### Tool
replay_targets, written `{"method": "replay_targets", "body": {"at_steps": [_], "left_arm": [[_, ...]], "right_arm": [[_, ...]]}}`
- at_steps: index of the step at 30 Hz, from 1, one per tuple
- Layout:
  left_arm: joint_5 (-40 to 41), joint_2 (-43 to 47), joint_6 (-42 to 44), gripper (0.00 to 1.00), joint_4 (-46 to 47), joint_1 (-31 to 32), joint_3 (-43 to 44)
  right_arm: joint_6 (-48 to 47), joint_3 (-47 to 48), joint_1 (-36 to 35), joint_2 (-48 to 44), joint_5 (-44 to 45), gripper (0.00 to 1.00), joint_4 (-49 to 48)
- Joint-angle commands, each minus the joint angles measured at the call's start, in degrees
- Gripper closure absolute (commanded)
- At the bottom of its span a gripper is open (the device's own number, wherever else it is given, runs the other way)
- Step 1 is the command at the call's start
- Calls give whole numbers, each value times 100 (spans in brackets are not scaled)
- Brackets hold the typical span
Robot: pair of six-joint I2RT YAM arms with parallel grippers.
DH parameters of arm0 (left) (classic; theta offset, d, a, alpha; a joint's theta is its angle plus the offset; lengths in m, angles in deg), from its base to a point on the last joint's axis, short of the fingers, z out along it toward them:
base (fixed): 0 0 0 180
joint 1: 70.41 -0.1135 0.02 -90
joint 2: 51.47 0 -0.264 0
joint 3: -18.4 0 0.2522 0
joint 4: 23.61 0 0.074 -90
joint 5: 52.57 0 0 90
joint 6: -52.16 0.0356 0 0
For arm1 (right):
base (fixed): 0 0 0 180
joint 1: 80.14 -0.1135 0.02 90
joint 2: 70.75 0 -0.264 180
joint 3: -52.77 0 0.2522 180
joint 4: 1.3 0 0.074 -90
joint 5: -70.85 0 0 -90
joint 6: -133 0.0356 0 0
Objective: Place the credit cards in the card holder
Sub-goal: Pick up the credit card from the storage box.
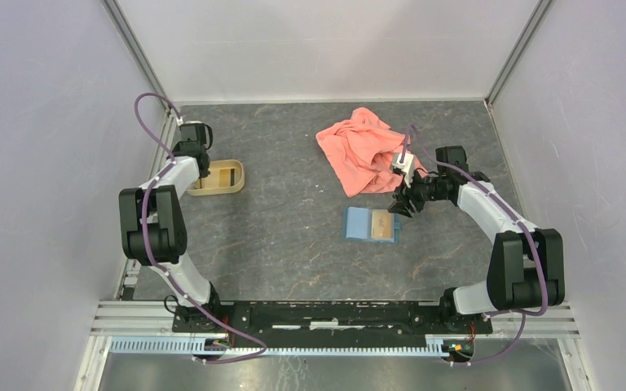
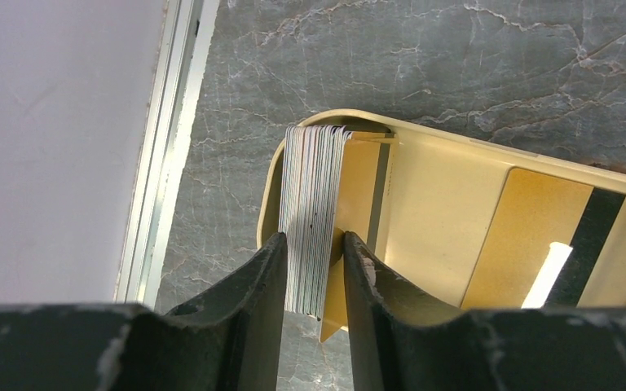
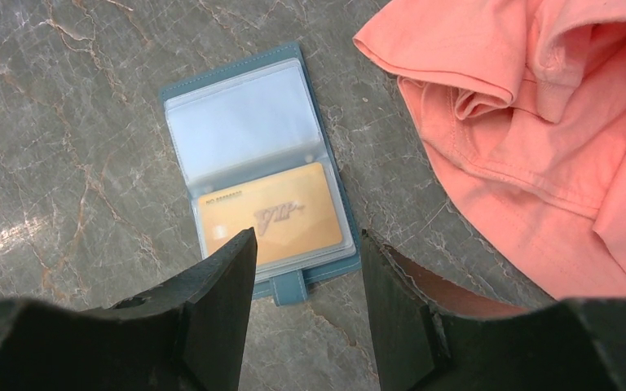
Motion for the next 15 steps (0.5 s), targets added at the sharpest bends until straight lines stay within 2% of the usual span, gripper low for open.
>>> {"method": "replay_targets", "body": {"at_steps": [1,15], "left_arm": [[72,284,-275,65,59,-35,124],[-135,303,-309,88,24,-37,141]], "right_arm": [[-73,81,3,12,-13,44,27],[-91,89,2,1,-4,44,45]]}}
